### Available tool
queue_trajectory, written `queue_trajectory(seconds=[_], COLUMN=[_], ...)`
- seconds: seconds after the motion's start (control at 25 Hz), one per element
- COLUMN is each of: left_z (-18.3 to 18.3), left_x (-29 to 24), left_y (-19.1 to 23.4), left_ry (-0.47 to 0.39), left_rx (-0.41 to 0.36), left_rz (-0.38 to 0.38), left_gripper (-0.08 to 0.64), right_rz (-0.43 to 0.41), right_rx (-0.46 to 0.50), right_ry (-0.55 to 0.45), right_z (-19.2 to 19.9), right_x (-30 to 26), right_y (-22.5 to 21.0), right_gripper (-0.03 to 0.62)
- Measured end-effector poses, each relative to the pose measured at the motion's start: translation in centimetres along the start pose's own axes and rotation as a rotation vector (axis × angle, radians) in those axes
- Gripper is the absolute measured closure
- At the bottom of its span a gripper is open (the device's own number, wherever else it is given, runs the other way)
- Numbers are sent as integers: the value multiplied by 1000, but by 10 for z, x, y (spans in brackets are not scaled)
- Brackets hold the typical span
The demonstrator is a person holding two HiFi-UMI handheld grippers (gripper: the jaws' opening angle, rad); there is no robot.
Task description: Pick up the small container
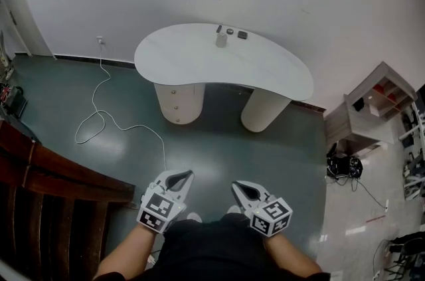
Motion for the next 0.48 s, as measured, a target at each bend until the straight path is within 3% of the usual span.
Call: queue_trajectory(seconds=[0.48], left_z=[3], left_x=[-12], left_y=[15], left_ry=[-5], left_rx=[22], left_rz=[22], left_gripper=[545], right_rz=[12], right_rx=[1], right_ry=[-20], right_z=[-16], right_x=[-25], right_y=[-12], right_gripper=[597])
Point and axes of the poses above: the fingertips, and each gripper's own axes: x backward along the fingers, y to its left, z out of its underside, the point moved 2 cm from there along x, backward along the fingers, and after that the axes turned 3 degrees about -z, right-handed, at the moved point
